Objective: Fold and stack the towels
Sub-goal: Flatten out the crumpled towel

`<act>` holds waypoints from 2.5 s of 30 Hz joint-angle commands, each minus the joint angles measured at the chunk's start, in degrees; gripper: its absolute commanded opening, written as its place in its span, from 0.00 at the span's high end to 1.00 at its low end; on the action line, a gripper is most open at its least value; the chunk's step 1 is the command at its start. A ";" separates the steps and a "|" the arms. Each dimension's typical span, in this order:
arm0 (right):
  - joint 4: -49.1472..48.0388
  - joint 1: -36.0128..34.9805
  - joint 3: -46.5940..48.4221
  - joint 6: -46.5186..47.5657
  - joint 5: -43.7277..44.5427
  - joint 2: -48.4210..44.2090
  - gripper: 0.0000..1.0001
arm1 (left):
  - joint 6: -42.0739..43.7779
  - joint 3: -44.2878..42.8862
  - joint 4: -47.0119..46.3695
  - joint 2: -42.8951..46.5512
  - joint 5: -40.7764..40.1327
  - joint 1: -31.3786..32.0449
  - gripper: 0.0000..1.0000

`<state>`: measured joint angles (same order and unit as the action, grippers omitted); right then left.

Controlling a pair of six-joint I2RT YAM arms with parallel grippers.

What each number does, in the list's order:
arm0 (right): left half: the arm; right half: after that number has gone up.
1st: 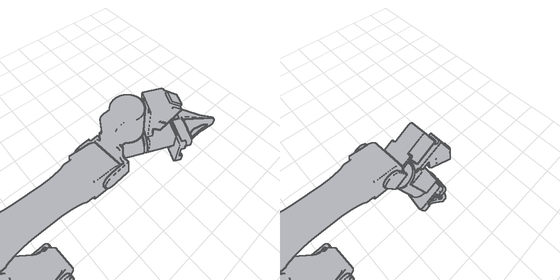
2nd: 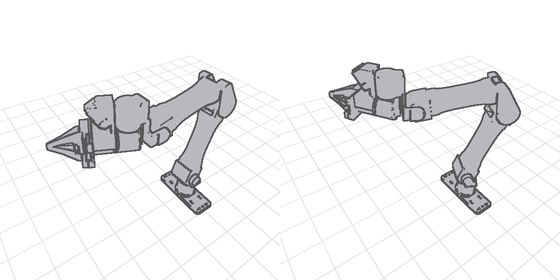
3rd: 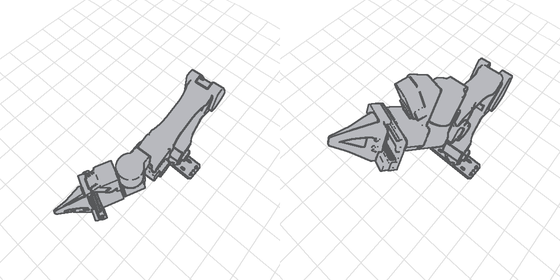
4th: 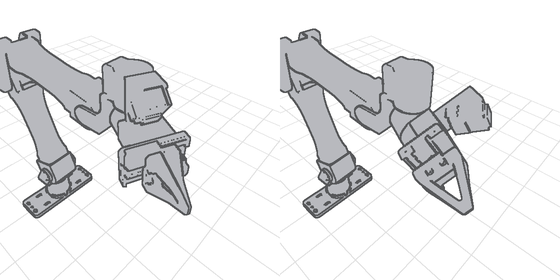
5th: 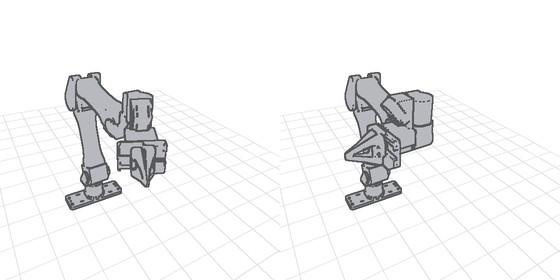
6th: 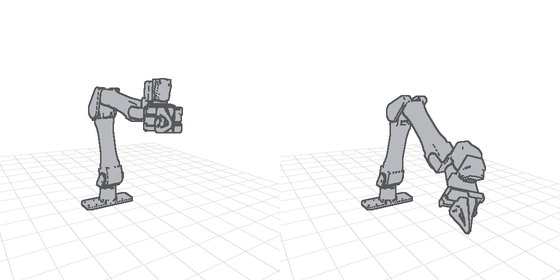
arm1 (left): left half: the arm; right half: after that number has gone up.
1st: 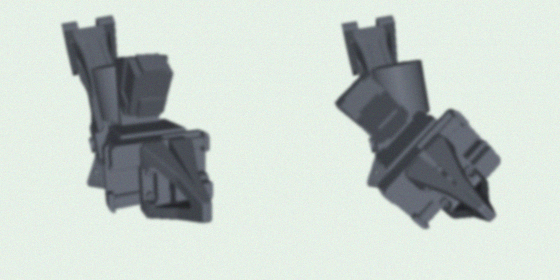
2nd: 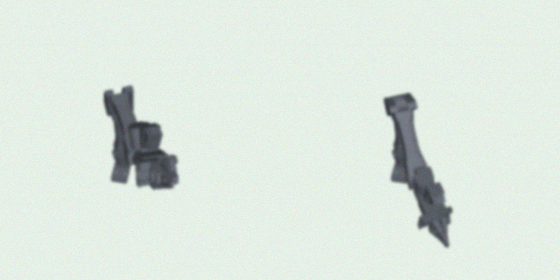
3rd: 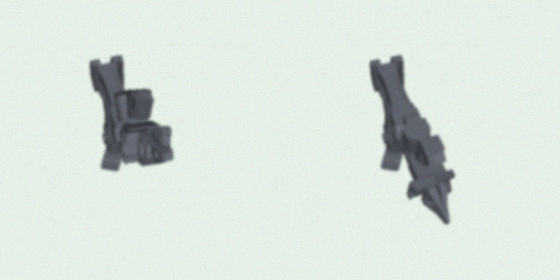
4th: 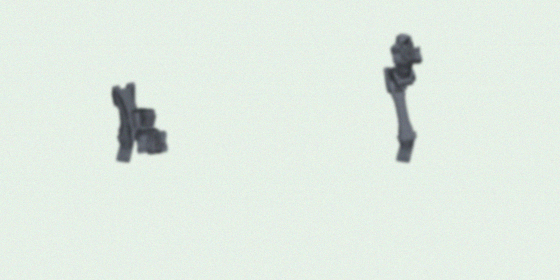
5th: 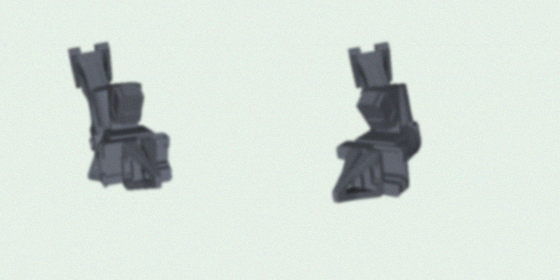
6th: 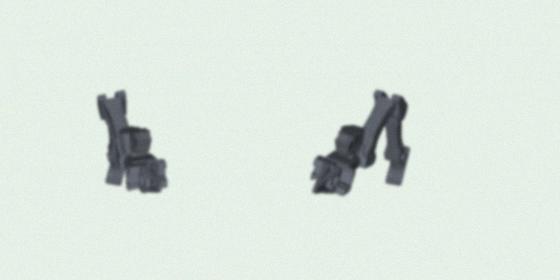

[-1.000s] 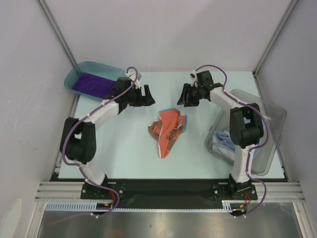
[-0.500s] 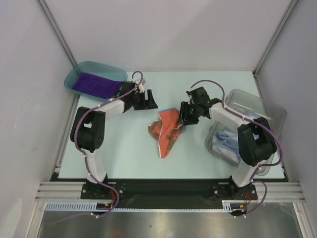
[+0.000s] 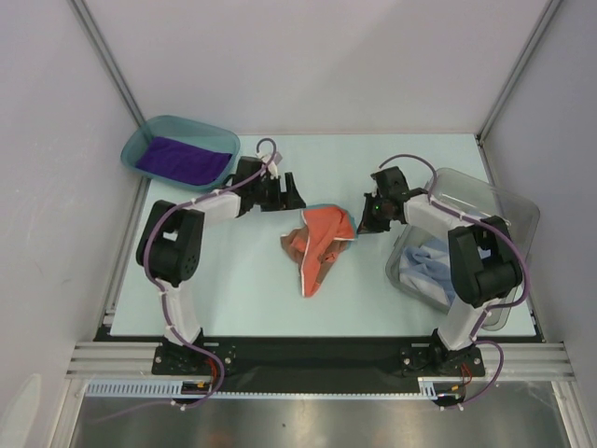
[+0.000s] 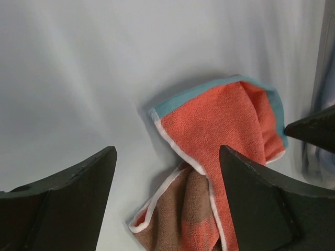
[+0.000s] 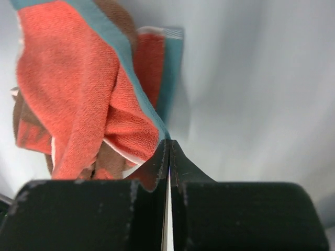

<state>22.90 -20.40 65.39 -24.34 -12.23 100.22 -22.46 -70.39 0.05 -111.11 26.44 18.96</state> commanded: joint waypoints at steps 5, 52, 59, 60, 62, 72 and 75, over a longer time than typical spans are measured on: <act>-0.66 1.51 -0.52 1.93 1.15 0.23 1.00 | -0.48 -1.16 -2.16 -3.32 -0.51 2.39 0.15; 1.19 -0.42 12.92 12.90 7.47 -11.43 1.00 | 2.67 -13.45 8.01 11.32 -1.20 0.38 1.00; -2.85 -5.43 16.35 21.25 14.14 -24.35 1.00 | 10.32 -13.28 18.74 30.73 -8.86 0.46 1.00; -3.64 -8.22 16.09 25.70 15.03 -26.29 1.00 | 10.50 -13.02 19.28 33.30 -8.68 0.46 1.00; -7.50 -11.93 12.68 30.38 16.35 -33.20 1.00 | 9.98 -11.44 19.11 37.87 -7.63 0.55 1.00; -5.44 -15.28 8.35 27.07 9.96 -47.68 0.86 | 2.51 2.15 13.84 60.74 -0.70 3.98 1.00; -5.65 -15.37 4.69 24.87 2.31 -45.22 0.77 | 0.23 8.14 11.47 61.71 0.72 3.98 1.00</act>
<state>12.62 -35.33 73.89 2.85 -3.01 49.52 -18.76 -68.62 11.75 -47.00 24.45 22.72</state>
